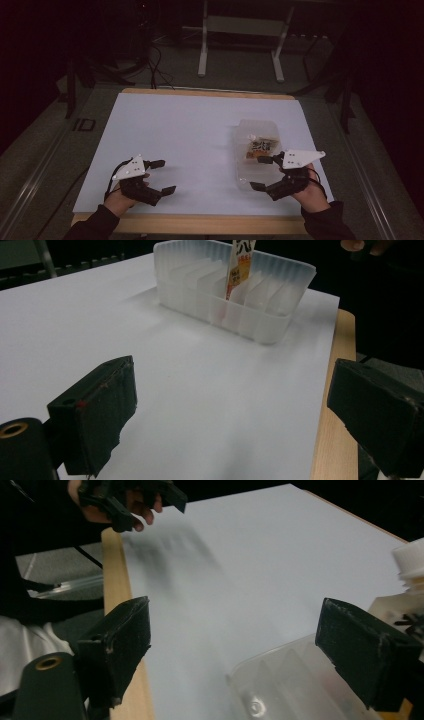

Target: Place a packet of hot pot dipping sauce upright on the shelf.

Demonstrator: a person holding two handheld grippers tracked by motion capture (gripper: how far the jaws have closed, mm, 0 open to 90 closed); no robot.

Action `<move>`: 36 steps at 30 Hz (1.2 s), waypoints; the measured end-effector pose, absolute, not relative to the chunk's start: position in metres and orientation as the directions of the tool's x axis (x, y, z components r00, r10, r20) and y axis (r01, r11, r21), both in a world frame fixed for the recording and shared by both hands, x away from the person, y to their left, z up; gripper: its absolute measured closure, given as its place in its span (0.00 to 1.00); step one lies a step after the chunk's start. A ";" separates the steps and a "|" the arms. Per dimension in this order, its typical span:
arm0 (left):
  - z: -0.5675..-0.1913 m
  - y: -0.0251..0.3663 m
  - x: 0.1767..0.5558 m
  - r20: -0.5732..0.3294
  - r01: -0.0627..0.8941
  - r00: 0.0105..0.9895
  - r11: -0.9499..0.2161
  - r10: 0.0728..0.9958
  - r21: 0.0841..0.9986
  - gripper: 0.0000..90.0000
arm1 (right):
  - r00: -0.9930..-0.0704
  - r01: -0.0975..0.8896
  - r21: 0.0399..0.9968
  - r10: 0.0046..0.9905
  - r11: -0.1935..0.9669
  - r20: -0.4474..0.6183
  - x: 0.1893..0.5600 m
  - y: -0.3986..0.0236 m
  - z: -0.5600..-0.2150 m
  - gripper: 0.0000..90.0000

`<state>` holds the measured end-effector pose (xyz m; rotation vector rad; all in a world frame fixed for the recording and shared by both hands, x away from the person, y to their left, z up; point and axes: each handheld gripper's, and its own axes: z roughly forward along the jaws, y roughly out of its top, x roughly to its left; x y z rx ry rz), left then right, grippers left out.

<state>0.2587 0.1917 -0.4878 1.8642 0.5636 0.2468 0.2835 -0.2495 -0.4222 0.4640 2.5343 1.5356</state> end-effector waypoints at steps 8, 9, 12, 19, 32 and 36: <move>-0.487 0.191 0.257 -0.097 0.253 0.869 -0.267 0.485 0.930 0.07 | -0.922 0.227 0.884 0.383 0.408 0.060 0.270 -0.257 -0.435 0.16; -0.487 0.191 0.257 -0.095 0.251 0.869 -0.270 0.485 0.930 0.06 | -0.919 0.231 0.884 0.389 0.406 0.061 0.268 -0.259 -0.436 0.16; -0.488 0.191 0.257 -0.100 0.255 0.869 -0.266 0.484 0.930 0.07 | -0.913 0.236 0.886 0.404 0.400 0.060 0.263 -0.264 -0.440 0.16; -0.489 0.189 0.257 -0.094 0.250 0.870 -0.270 0.484 0.930 0.06 | -0.903 0.239 0.885 0.426 0.401 0.051 0.256 -0.272 -0.450 0.16; -0.493 0.186 0.257 -0.092 0.251 0.876 -0.285 0.474 0.925 0.07 | -0.897 0.254 0.896 0.435 0.364 0.078 0.254 -0.281 -0.460 0.17; -0.492 0.187 0.257 -0.092 0.250 0.875 -0.279 0.475 0.927 0.07 | -0.898 0.257 0.892 0.433 0.372 0.078 0.255 -0.280 -0.462 0.17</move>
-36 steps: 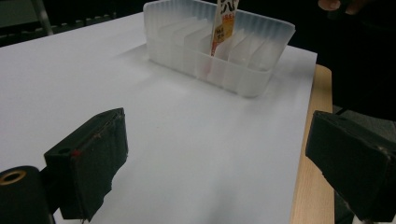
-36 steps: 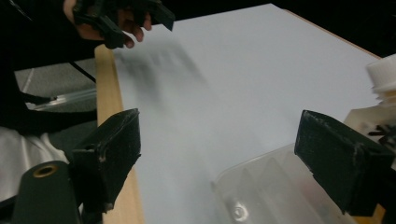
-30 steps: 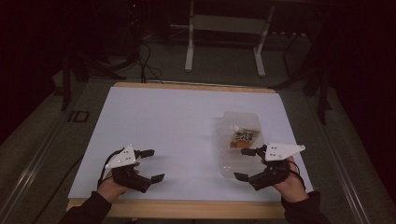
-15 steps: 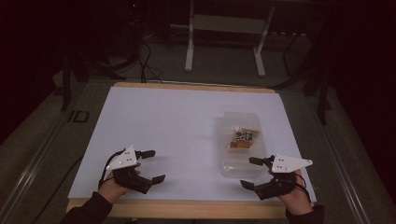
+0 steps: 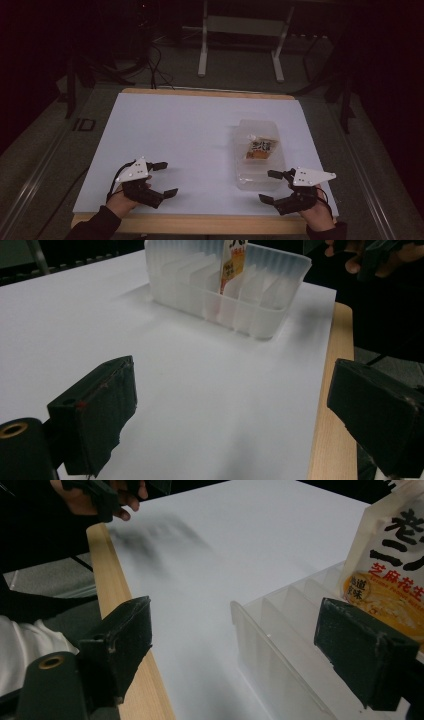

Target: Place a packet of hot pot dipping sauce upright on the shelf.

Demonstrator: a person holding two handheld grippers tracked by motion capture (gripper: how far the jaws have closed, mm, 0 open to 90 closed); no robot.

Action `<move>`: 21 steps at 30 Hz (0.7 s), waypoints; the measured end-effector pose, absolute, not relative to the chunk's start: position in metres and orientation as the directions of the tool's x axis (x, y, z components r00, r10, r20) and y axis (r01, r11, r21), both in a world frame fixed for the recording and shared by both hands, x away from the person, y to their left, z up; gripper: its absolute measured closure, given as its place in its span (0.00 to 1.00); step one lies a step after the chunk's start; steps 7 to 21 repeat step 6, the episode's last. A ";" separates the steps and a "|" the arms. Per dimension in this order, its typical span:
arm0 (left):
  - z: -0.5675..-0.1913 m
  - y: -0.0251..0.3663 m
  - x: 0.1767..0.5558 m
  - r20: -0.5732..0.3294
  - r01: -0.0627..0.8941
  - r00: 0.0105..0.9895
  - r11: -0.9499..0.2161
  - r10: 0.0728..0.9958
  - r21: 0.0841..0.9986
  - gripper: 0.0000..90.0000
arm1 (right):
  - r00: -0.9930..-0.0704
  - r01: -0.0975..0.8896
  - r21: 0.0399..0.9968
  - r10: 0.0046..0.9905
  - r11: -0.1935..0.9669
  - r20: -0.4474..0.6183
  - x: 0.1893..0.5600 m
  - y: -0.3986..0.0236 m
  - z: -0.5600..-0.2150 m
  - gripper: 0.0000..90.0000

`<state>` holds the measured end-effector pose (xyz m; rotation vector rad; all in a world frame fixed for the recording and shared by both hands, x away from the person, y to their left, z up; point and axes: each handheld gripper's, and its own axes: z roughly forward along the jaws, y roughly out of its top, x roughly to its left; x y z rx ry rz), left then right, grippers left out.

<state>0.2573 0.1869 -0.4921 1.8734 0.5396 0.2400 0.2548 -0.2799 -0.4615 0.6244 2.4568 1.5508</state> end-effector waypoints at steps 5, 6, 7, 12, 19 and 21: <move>-0.491 0.188 0.257 -0.094 0.249 0.874 -0.271 0.477 0.930 0.07 | -0.900 0.261 0.888 0.428 0.380 0.081 0.255 -0.279 -0.462 0.17; -0.491 0.188 0.257 -0.095 0.249 0.874 -0.269 0.477 0.930 0.07 | -0.900 0.261 0.888 0.428 0.380 0.081 0.255 -0.279 -0.462 0.17; -0.491 0.188 0.257 -0.095 0.249 0.874 -0.269 0.477 0.930 0.07 | -0.900 0.261 0.888 0.428 0.380 0.081 0.255 -0.279 -0.462 0.17; -0.491 0.188 0.257 -0.095 0.249 0.874 -0.269 0.477 0.930 0.07 | -0.900 0.261 0.888 0.428 0.380 0.081 0.255 -0.279 -0.462 0.17; -0.491 0.188 0.257 -0.095 0.249 0.874 -0.269 0.477 0.930 0.07 | -0.900 0.261 0.888 0.428 0.380 0.081 0.255 -0.279 -0.462 0.17; -0.491 0.188 0.257 -0.095 0.249 0.874 -0.269 0.477 0.930 0.07 | -0.900 0.261 0.888 0.428 0.380 0.081 0.255 -0.279 -0.462 0.17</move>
